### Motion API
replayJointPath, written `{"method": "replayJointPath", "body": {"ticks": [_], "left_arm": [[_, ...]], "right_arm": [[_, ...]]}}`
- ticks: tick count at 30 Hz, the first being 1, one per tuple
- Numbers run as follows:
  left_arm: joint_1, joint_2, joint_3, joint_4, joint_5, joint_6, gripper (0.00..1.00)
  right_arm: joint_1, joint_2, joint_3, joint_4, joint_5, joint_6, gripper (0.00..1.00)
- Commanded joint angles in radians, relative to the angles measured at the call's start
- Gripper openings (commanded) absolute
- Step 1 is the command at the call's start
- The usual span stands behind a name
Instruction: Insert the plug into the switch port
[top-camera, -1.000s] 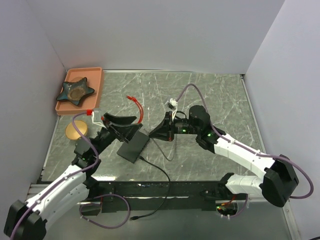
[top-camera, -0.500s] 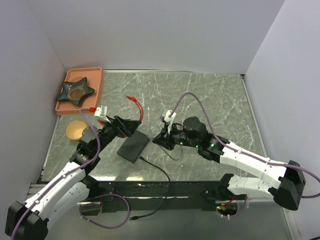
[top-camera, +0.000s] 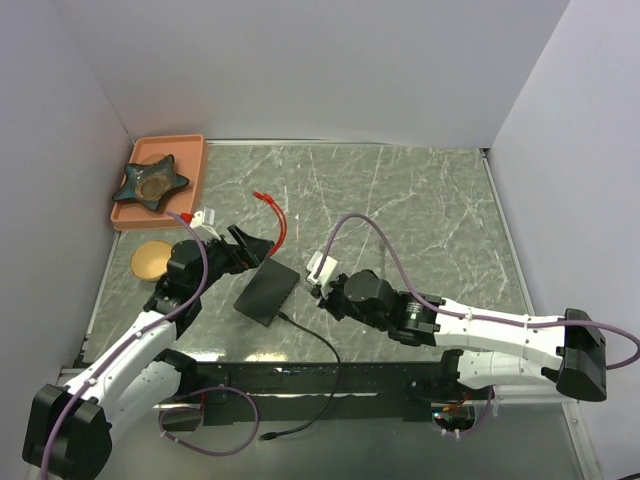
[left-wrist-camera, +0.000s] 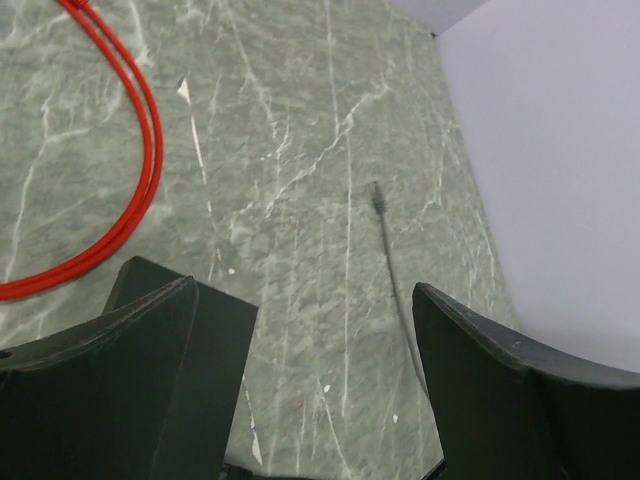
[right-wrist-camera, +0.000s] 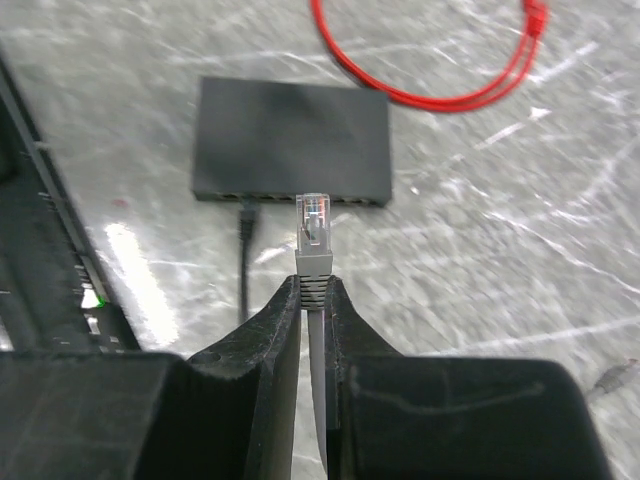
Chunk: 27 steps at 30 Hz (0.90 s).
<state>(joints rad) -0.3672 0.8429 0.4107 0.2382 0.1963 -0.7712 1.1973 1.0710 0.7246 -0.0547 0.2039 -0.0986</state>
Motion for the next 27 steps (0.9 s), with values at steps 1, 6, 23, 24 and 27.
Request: {"method": "replayJointPath", "body": {"ticks": [1,6,23,24,27], "left_arm": [[0.014,-0.001,0.063,-0.036,0.035,0.004,0.94],[0.016,-0.03,0.072,-0.088,-0.004,0.01,0.94],[0.053,0.171,0.04,-0.198,-0.057,0.029,0.89],[0.056,0.18,0.04,-0.206,-0.06,0.03,0.88],[0.062,0.209,0.04,-0.235,-0.08,0.033,0.87]], "right_arm": [[0.016,0.006,0.007,0.039,0.103,-0.027,0.0],[0.016,0.02,0.03,0.047,0.077,-0.003,0.0],[-0.016,0.193,0.101,-0.007,-0.159,0.149,0.0],[-0.019,0.202,0.102,-0.01,-0.169,0.152,0.0],[-0.034,0.234,0.098,-0.007,-0.199,0.166,0.0]]}}
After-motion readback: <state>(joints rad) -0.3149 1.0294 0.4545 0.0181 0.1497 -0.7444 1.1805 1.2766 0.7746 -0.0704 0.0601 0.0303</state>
